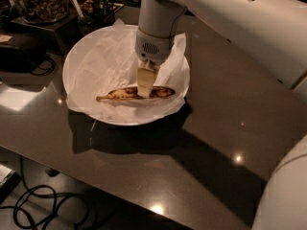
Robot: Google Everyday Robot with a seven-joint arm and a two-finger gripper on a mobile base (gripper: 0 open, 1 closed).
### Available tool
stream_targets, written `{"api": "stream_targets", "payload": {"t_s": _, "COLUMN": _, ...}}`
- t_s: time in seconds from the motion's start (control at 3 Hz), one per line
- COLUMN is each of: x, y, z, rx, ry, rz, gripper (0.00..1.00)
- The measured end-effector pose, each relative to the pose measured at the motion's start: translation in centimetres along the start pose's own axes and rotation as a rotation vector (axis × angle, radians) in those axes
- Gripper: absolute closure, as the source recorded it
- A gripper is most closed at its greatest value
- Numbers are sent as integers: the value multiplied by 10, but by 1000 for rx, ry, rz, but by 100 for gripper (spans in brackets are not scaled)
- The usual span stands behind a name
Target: Pick banana from white bowl
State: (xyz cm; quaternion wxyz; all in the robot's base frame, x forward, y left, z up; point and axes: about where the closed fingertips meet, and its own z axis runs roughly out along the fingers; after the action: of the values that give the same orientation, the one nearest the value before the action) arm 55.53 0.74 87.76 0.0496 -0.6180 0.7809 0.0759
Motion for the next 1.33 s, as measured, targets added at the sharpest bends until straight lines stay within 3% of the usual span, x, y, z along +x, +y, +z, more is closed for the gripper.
{"api": "stream_targets", "payload": {"t_s": 0.67, "x": 0, "y": 8, "z": -17, "rx": -12, "ry": -54, "rz": -64, "gripper": 100}}
{"api": "stream_targets", "payload": {"t_s": 1.0, "x": -3, "y": 6, "z": -17, "rx": -4, "ry": -62, "rz": -65, "gripper": 100}}
{"api": "stream_targets", "payload": {"t_s": 1.33, "x": -2, "y": 14, "z": -41, "rx": 24, "ry": -135, "rz": -70, "gripper": 100}}
